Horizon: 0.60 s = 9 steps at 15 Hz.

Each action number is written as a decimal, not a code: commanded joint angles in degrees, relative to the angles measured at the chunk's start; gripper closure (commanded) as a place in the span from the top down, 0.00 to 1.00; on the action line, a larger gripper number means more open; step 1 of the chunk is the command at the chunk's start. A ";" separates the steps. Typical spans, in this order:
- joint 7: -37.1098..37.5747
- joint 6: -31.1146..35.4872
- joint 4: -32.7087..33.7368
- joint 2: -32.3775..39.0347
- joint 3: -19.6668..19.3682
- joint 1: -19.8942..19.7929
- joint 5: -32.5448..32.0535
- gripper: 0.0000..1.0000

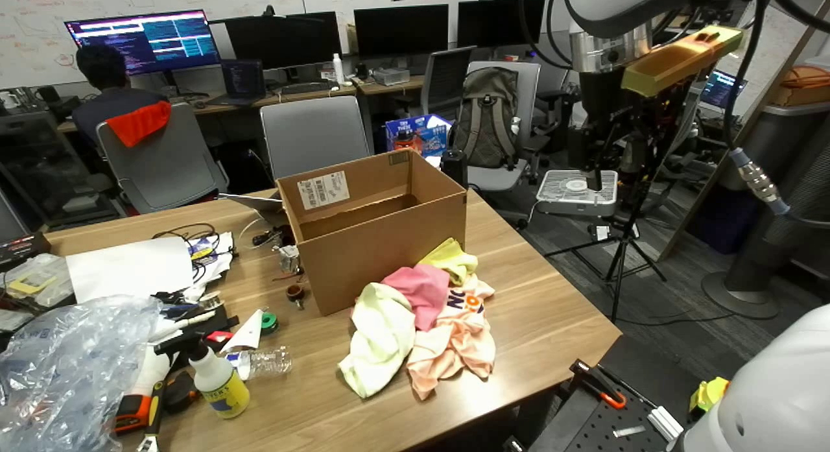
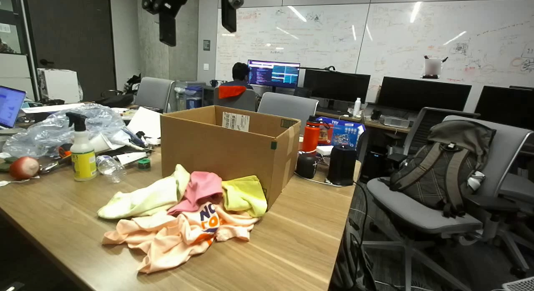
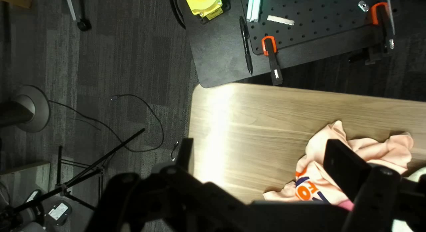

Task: Put all the towels into the box.

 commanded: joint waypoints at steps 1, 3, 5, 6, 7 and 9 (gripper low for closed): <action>0.74 -0.35 0.17 0.04 -1.28 1.75 -0.57 1.00; 0.77 0.13 0.11 0.97 -1.27 1.86 -0.76 1.00; -1.09 1.07 -0.35 3.08 -1.82 3.03 -0.17 1.00; -1.63 1.47 -0.55 4.54 -1.90 3.73 0.41 1.00; -1.84 1.94 -0.74 5.84 -2.03 4.39 1.06 1.00; -2.39 3.15 -1.07 8.72 -1.53 5.88 1.41 1.00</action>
